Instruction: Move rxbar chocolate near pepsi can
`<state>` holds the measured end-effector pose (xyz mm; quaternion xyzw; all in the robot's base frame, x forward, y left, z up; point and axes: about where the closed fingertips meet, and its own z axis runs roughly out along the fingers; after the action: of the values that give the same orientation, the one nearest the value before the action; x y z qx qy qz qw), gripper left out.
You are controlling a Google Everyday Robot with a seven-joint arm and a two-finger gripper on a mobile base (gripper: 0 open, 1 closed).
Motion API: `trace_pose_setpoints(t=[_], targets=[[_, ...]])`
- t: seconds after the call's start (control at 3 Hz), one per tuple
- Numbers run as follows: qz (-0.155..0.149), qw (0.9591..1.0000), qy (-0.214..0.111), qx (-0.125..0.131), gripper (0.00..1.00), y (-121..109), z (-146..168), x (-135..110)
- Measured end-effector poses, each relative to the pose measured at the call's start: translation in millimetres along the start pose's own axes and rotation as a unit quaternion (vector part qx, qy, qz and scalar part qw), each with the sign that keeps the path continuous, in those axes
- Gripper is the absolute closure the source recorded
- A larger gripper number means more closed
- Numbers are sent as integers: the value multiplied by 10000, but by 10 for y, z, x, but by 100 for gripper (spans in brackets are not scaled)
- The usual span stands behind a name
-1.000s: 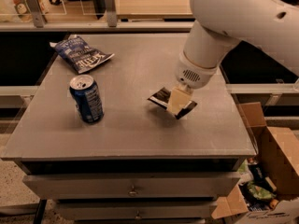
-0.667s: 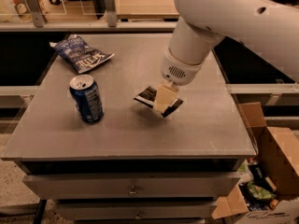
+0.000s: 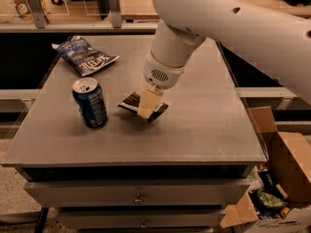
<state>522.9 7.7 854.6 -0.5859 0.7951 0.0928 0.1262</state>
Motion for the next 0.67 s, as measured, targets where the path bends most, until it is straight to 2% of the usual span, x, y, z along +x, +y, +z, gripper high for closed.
trace_pose_setpoints(t=[0.67], targets=[[-98, 9997, -124, -184, 12, 109, 158, -273]])
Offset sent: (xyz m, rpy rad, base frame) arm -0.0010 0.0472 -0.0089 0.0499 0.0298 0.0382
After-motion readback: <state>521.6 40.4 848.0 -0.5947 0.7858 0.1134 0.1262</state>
